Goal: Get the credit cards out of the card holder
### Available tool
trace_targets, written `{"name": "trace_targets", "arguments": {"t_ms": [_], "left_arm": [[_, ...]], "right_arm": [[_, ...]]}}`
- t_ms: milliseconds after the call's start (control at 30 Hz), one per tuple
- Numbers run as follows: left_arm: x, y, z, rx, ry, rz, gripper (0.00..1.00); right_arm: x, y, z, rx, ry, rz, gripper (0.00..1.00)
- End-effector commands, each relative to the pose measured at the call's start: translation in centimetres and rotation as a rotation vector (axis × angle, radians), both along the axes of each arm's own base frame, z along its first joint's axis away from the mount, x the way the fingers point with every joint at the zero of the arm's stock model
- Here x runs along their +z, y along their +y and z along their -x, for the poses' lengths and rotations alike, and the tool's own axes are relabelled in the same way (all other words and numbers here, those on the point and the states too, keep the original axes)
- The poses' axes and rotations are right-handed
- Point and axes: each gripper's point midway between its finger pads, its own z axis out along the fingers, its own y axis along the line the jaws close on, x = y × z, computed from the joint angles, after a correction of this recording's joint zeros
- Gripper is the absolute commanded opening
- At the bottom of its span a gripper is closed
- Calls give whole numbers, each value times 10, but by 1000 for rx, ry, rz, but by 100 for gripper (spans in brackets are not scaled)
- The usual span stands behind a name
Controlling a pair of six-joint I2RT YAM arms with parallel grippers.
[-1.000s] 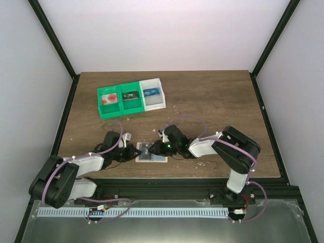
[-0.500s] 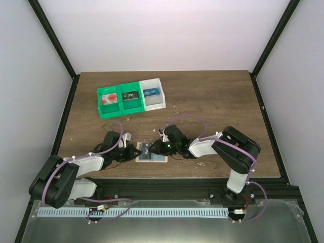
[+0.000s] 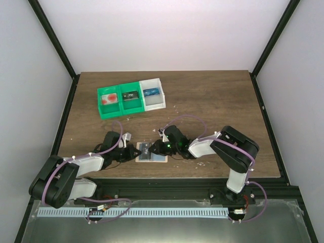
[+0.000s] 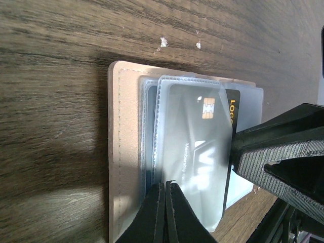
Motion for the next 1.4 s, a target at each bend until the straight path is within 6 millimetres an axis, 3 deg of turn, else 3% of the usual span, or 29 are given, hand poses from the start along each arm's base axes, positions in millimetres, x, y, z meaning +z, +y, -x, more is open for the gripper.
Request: {"name": "trace_targets", "arguments": {"t_ms": [0, 200, 667, 867, 1000, 1167, 1367], "left_arm": [[-7, 3, 5, 7, 16, -12, 0], [-9, 4, 5, 11, 16, -20, 0], [-12, 6, 4, 20, 22, -35, 0], [0, 3, -1, 12, 2, -28, 2], [23, -3, -7, -16, -44, 3, 15], [59, -10, -14, -91, -128, -3, 39], [126, -35, 0, -216, -203, 219, 45]], "right_arm": [[5, 5, 2, 16, -21, -28, 15], [7, 3, 2, 13, -38, -43, 1], [17, -25, 2, -30, -76, -33, 0], [38, -35, 5, 13, -149, -21, 0], [51, -45, 16, 79, -200, 14, 1], [73, -60, 30, 139, -287, 21, 1], [104, -69, 56, 319, -387, -26, 0]]}}
